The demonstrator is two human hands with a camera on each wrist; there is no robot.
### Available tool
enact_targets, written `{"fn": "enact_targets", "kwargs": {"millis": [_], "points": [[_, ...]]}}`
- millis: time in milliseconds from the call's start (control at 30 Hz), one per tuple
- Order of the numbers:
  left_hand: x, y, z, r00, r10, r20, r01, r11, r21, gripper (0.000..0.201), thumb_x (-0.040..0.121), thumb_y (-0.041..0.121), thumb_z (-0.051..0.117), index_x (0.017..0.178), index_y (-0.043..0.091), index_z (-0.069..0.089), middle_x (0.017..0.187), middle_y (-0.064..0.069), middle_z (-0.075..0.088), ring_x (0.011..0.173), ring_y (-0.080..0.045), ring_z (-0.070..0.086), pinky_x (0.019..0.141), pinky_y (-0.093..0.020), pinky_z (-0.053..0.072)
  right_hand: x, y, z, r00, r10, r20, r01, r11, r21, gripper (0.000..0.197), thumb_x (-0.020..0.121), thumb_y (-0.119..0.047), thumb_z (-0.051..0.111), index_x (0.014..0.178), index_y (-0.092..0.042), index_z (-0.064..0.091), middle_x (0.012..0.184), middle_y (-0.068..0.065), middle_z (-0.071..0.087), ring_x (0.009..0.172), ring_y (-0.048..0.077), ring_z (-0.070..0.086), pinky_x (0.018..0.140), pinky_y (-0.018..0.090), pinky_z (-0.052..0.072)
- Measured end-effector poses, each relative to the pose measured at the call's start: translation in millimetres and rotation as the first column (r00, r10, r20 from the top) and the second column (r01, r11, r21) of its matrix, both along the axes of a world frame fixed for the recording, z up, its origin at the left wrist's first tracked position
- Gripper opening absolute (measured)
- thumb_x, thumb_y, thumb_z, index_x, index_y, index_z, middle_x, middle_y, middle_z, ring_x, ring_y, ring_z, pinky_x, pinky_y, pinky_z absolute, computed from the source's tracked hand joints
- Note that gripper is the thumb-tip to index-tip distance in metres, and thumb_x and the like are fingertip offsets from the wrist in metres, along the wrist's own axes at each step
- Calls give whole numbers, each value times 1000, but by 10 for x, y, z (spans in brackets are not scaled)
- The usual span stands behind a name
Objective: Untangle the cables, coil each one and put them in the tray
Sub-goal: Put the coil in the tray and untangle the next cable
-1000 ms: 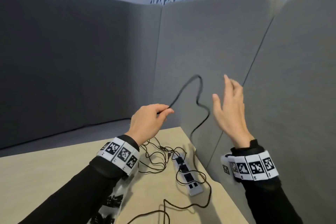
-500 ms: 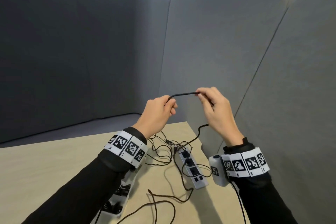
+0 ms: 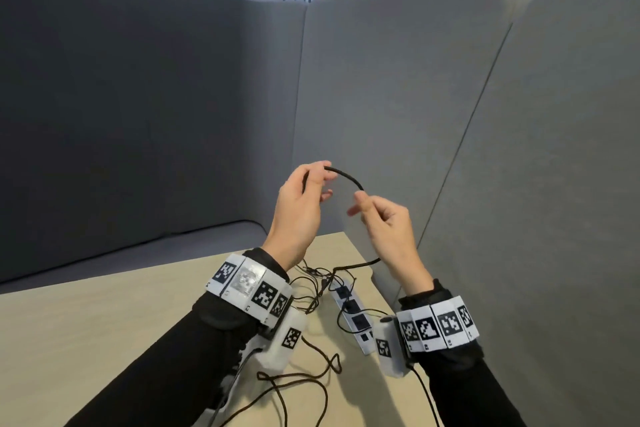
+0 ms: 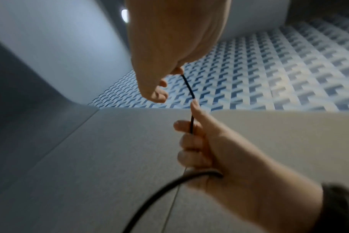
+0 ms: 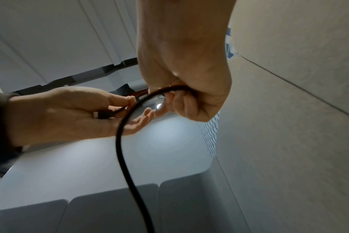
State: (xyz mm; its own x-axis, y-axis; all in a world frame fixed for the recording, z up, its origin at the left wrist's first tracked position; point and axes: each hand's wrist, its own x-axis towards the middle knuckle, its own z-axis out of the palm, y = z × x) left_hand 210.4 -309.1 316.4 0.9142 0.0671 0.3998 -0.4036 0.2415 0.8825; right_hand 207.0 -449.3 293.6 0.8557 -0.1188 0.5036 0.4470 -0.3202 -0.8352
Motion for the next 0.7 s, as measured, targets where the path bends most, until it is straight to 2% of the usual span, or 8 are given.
{"fn": "enact_targets", "kwargs": {"millis": [100,200,267,333,467,500,600,700], "points": [[-104,20,129,960,-279,-22,265,931,-253,27,104,31,23,86,17,38,118,-4,64,108,-22,64,97,-38,45,-155,77,-131,979,121,-163,-103,988,117,42,89,-45,49,63,-15,61,45,0,28,38,9,23,38,18,19],[-225,4,155,920,-389,-41,344,855,-388,30,103,37,20,83,20,33,73,2,56,71,-18,67,86,-44,47,-321,174,-231,938,212,-275,-194,977,90,41,96,-36,48,62,-18,61,44,0,26,36,9,21,37,16,19],[-277,20,181,921,-380,-85,300,832,-466,32,103,37,22,78,20,32,62,4,36,45,-8,39,64,-32,54,-479,219,-225,913,212,-349,-184,977,112,36,95,-34,51,66,-17,63,45,2,27,37,10,24,37,17,25],[-295,84,226,942,-317,-109,241,868,-435,31,103,37,21,79,20,31,61,5,31,41,-5,23,40,-16,30,-666,233,-205,877,257,-405,-163,954,252,26,92,-28,56,73,-10,61,47,1,31,40,10,28,39,19,34],[-173,337,61,997,-78,10,77,990,122,27,103,33,24,95,22,47,65,9,41,48,-7,33,45,-20,29,-1002,218,-102,832,350,-430,-167,897,409,17,97,-14,50,83,-7,58,50,-7,31,42,5,28,39,15,30],[-143,406,-34,993,-41,114,-6,926,376,28,102,34,24,96,25,51,69,11,46,53,-8,40,53,-24,35,-1075,237,-56,834,330,-442,-184,922,340,20,98,-13,47,84,-8,60,51,-8,30,42,5,26,40,15,24],[-175,536,-288,965,-121,233,-157,444,882,34,96,38,19,93,30,53,76,11,55,74,-18,58,70,-34,43,-1239,373,77,906,176,-385,-235,966,-112,25,99,-14,47,85,-15,68,53,-10,36,46,6,27,45,17,24],[-262,657,-419,967,-186,173,-71,456,887,51,94,48,13,75,26,54,66,7,59,71,-21,59,73,-36,45,-1253,508,138,982,25,-187,-100,909,-404,27,96,-17,53,75,-26,68,52,-9,39,49,6,28,48,21,26]]}}
